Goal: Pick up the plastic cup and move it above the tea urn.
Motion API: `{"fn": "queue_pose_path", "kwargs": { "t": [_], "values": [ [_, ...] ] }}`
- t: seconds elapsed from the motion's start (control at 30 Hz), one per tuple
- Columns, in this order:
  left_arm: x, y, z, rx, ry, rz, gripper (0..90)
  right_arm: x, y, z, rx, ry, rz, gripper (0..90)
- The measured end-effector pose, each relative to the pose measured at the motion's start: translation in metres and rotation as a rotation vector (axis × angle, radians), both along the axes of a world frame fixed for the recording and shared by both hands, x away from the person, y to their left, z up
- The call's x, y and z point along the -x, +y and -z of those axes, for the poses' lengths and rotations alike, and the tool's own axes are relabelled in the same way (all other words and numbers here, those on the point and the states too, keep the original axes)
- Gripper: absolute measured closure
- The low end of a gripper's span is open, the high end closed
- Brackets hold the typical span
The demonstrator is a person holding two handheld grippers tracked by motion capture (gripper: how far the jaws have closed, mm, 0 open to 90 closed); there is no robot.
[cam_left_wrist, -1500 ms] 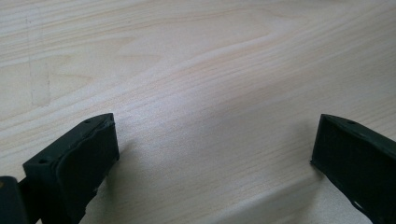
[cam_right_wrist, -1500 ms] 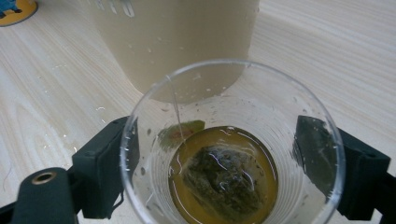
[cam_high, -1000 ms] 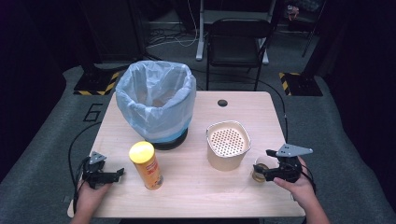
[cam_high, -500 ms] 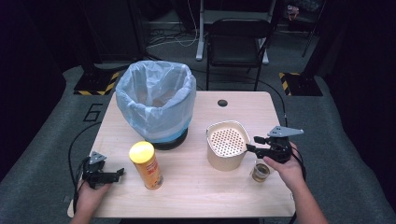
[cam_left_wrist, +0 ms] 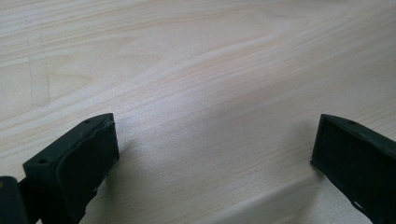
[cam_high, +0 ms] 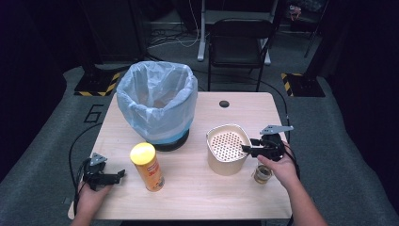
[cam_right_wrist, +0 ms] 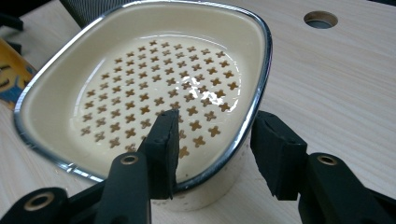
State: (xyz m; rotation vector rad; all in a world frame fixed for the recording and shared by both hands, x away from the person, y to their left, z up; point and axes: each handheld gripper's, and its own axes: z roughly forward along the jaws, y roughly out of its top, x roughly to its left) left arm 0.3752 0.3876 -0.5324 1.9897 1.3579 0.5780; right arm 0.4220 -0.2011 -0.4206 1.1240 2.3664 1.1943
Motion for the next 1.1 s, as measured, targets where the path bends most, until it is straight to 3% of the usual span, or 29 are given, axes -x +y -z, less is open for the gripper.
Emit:
{"fn": "queue_pose_path", "kwargs": {
  "t": [0.27,0.3,0.5,0.63,0.73,0.9,1.1],
  "values": [
    [0.000,0.000,0.000,-0.001,0.000,0.001,0.3,0.021,0.010,0.002,0.000,-0.008,-0.061,52.3],
    [0.000,0.000,0.000,0.000,0.000,0.000,0.3,0.031,0.011,0.003,-0.012,-0.017,-0.082,52.3],
    [0.000,0.000,0.000,0.000,0.000,0.000,0.3,0.050,0.013,0.005,-0.031,-0.016,-0.111,52.4],
    [0.000,0.000,0.000,0.000,0.000,0.001,0.3,0.054,0.015,0.004,-0.027,-0.015,-0.137,51.8],
    [0.000,0.000,0.000,0.000,0.000,0.000,0.3,0.056,0.015,0.002,-0.024,-0.013,-0.153,45.0],
    [0.000,0.000,0.000,0.000,0.000,0.000,0.3,0.059,0.010,-0.012,-0.050,-0.068,-0.120,37.3],
    [0.000,0.000,0.000,0.000,0.000,0.000,0.3,0.059,-0.012,-0.018,-0.018,-0.131,-0.043,28.2]
  ]
}}
